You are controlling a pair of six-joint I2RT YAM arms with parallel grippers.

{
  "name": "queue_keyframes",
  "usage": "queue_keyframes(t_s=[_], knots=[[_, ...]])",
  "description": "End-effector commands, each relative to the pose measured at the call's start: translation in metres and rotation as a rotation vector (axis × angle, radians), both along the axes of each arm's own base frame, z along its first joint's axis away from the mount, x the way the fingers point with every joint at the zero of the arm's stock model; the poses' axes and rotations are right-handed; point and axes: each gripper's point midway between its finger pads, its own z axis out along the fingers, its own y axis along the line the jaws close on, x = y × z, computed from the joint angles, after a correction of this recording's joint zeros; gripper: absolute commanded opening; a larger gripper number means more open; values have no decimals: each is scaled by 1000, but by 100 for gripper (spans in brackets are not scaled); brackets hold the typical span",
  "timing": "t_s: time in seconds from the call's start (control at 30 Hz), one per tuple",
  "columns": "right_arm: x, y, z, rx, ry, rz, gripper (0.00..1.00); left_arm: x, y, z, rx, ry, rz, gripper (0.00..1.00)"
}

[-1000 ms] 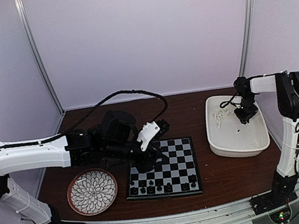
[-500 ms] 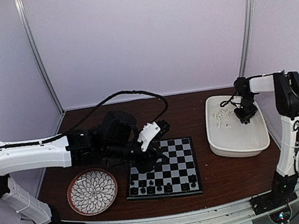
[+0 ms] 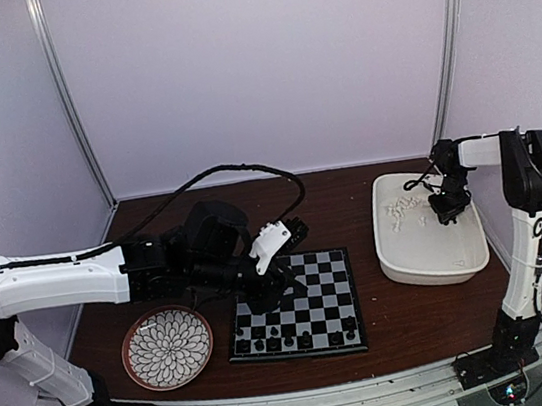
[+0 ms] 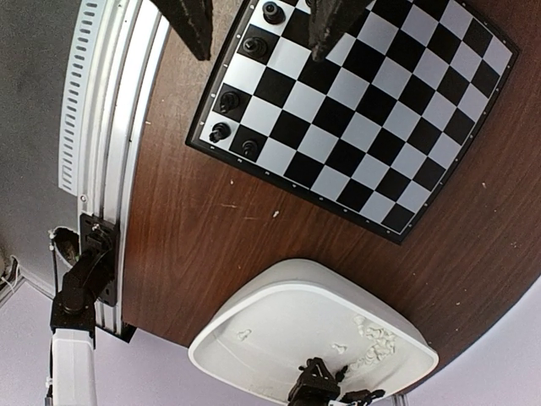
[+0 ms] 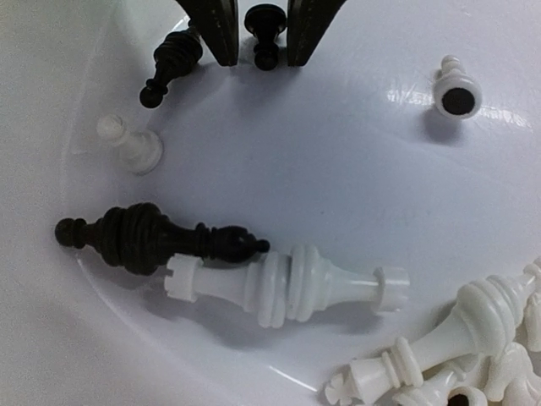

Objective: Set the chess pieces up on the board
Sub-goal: Adjust the chess pile in the storage box.

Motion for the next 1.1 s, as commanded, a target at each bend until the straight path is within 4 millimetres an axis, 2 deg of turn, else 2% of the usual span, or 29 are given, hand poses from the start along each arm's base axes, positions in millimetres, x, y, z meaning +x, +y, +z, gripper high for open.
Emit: queue_keyframes(t_s=[0.0, 0.13, 0.33, 0.43, 0.53, 0.7, 0.8, 0.9, 1.07], knots=[[-23, -4, -13, 35, 79, -41, 24, 2, -8, 12, -49, -8, -4, 40], [-28, -6, -16, 58, 91, -53, 24, 2, -8, 13, -51, -12, -5, 39], [-30, -3, -14, 111, 88, -62, 16, 4, -10, 12, -45, -19, -7, 40], [-28, 1, 3, 133, 39, -50, 16, 7, -9, 12, -33, -33, 6, 40], [-26, 12, 35, 178, -39, -13, 16, 13, -10, 15, -30, -51, 22, 40], [-37, 38, 78, 296, -112, 74, 14, 23, -18, 21, -47, -52, 34, 40], [-43, 44, 92, 316, -147, 102, 14, 28, -25, 22, -54, -44, 26, 40], [-49, 41, 85, 292, -110, 112, 23, 28, -32, 22, -60, -33, 11, 40], [-52, 34, 43, 264, 41, 79, 27, 27, -34, 22, -69, -20, 8, 40]])
